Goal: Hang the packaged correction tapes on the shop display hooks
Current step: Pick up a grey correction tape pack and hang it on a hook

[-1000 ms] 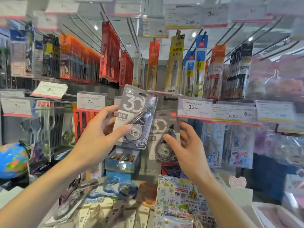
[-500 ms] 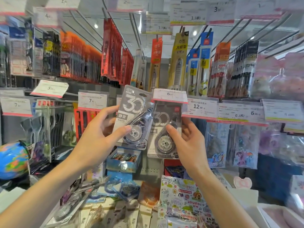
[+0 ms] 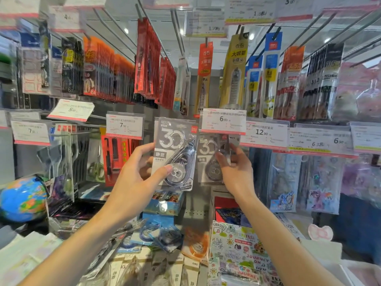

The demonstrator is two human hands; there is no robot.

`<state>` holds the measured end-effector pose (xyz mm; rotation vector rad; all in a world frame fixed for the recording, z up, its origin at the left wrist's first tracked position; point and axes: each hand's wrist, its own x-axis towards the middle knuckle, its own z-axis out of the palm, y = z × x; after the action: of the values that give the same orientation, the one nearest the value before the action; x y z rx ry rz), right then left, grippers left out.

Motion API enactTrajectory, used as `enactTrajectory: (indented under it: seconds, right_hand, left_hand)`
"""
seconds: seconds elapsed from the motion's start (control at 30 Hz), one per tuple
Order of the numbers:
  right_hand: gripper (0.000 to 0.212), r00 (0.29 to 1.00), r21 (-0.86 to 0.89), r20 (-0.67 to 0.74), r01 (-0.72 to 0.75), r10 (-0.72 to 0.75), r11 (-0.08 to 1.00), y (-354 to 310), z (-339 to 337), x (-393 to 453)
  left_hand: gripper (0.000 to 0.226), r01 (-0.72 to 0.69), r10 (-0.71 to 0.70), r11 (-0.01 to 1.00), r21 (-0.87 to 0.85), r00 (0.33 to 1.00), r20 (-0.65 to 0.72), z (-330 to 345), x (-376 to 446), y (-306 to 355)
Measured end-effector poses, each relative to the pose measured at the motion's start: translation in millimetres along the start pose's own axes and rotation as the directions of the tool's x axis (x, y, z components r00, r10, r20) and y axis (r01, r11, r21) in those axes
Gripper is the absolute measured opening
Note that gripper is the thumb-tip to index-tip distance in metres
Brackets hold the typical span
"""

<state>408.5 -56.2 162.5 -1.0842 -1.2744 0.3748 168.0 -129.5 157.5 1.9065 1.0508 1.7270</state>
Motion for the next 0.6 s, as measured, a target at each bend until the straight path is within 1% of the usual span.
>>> enactTrajectory:
  seconds: [0.1, 0.13, 0.2, 0.27, 0.37, 0.4, 0.5, 0.6]
  right_hand:
    - [0.052, 0.999, -0.096, 0.012, -0.041, 0.043, 0.994, 8, 10, 18]
    - [0.056, 0.998, -0.110, 0.014, -0.056, 0.058, 0.992, 10, 11, 23]
    - [0.056, 0.997, -0.139, 0.027, -0.073, 0.077, 0.988, 14, 9, 28]
    - [0.045, 0.994, -0.140, 0.050, -0.090, 0.098, 0.986, 18, 2, 27]
    - [0.007, 0.989, -0.080, 0.090, -0.112, 0.119, 0.990, 23, -17, 17]
    - [0.003, 0.988, -0.072, 0.101, -0.113, 0.120, 0.991, 23, -23, 12]
    - [0.009, 0.985, -0.098, 0.146, -0.077, 0.091, 0.992, 16, -40, -9]
    - [0.009, 0.958, 0.011, 0.283, -0.054, 0.049, 0.998, 6, -50, -34]
  left_hand:
    - [0.044, 0.000, 0.000, 1.000, 0.008, 1.000, 0.005, 0, 0, -2]
    - [0.045, -0.001, 0.001, 1.000, 0.006, 1.000, 0.006, 0, -1, -3]
    - [0.044, 0.001, -0.001, 1.000, -0.003, 1.000, 0.010, -1, -2, -4]
    - [0.044, 0.011, -0.011, 1.000, -0.026, 1.000, 0.017, -1, -3, -6]
    - [0.048, 0.041, -0.039, 0.996, -0.074, 0.999, 0.037, 5, -6, -11]
    - [0.048, 0.049, -0.045, 0.995, -0.092, 0.998, 0.048, 8, -7, -12]
    - [0.046, 0.058, -0.045, 0.988, -0.140, 0.994, 0.097, 20, -9, -15]
    - [0.045, 0.078, -0.053, 0.980, -0.181, 0.989, 0.139, 35, -10, -18]
